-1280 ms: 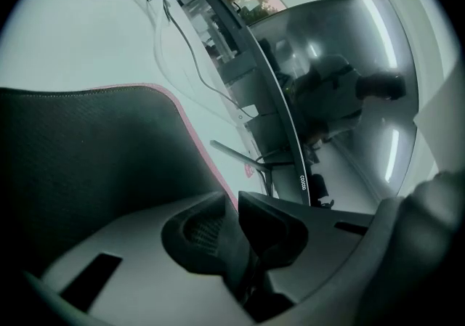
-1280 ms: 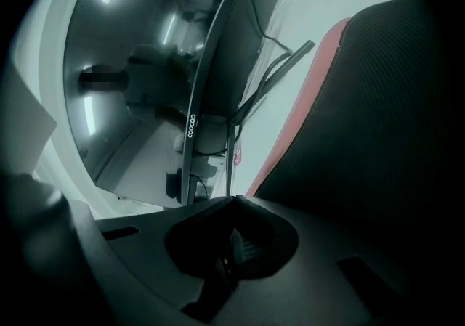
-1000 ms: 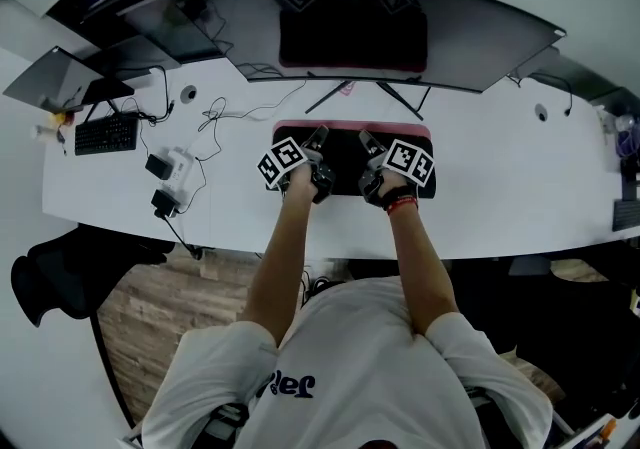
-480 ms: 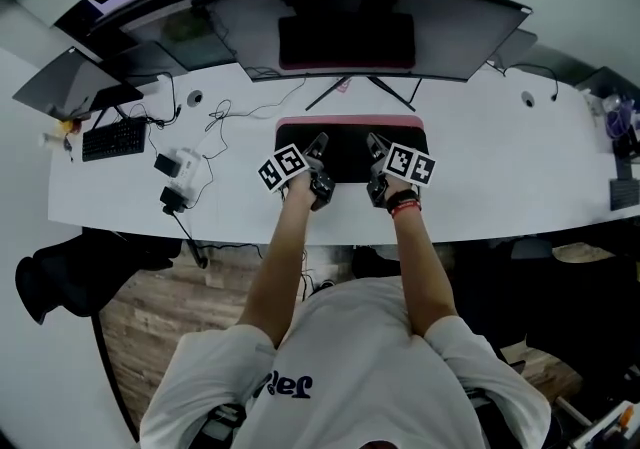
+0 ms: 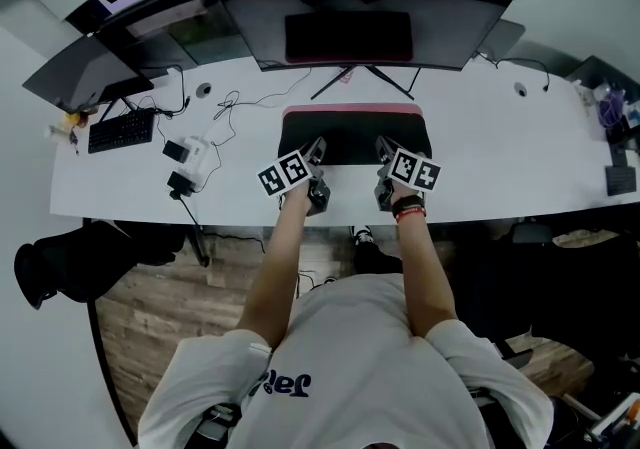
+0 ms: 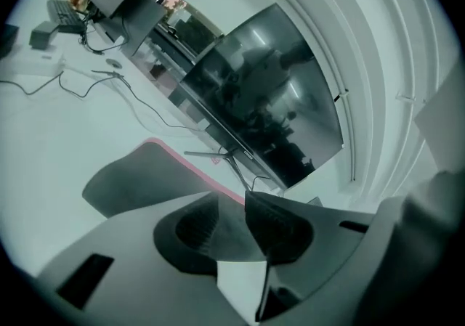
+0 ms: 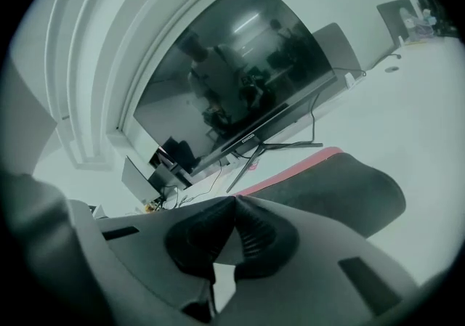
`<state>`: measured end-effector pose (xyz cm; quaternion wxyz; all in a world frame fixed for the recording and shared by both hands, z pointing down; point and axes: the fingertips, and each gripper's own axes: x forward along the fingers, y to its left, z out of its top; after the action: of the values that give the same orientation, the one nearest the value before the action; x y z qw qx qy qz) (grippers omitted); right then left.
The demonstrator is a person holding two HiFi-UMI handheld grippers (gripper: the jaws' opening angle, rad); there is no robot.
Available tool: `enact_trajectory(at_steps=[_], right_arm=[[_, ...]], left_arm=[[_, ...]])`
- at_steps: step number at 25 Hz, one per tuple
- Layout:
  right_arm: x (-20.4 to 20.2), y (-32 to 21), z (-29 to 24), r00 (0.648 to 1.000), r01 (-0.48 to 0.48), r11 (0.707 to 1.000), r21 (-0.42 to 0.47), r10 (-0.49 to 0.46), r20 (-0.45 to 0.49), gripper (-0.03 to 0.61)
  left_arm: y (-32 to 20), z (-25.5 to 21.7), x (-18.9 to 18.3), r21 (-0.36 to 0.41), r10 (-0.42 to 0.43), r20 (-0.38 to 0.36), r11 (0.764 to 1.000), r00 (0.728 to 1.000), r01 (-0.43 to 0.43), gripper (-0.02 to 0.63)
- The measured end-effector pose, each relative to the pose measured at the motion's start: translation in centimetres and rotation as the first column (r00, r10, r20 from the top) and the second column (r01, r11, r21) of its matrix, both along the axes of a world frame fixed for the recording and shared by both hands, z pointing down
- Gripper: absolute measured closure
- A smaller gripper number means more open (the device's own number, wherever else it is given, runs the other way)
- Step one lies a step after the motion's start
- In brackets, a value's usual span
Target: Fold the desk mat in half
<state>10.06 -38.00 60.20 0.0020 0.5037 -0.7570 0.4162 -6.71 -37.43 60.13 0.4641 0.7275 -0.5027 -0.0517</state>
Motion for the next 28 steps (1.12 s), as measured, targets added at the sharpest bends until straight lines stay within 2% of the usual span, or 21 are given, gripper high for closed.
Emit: enact_trajectory(at_steps=[4, 8, 12, 17, 22, 28], right_arm=[[0.0, 2.5, -1.4, 0.999, -0.022, 0.999, 0.038, 0.023, -0.022, 0.565], [0.5, 4.9, -3.1, 0.997, -0.037, 0.996, 0.084, 0.042, -0.059, 0.565], [0.4, 7.3, -4.7, 0.992, -0.034, 0.991, 0.132, 0.049, -0.114, 0.565], [0.0, 10.1, -5.9, 0.985, -0.028, 0.986, 0.166, 0.056, -0.166, 0.565], [-0.3, 13.0, -6.5, 0.972, -0.007, 0.973, 0.230, 0.061, -0.228, 0.564], [-0.5, 15.4, -7.5, 0.963, -0.024, 0.955, 0.295, 0.101, -0.249, 0.563]], left_arm=[[2.6, -1.4, -0.8, 0.049, 0.019, 0.028, 0.999, 0.999, -0.020, 0.489], [5.1, -2.8, -1.3, 0.105, 0.057, 0.145, 0.992, 0.988, -0.073, 0.489], [7.5, -4.3, -2.0, 0.156, 0.077, 0.263, 0.980, 0.962, -0.121, 0.491], [9.9, -5.5, -2.6, 0.223, 0.068, 0.356, 0.962, 0.932, -0.155, 0.503], [12.7, -7.1, -3.4, 0.288, 0.034, 0.471, 0.939, 0.881, -0.190, 0.523], [15.4, -8.8, -4.2, 0.360, -0.018, 0.503, 0.913, 0.864, -0.190, 0.566]])
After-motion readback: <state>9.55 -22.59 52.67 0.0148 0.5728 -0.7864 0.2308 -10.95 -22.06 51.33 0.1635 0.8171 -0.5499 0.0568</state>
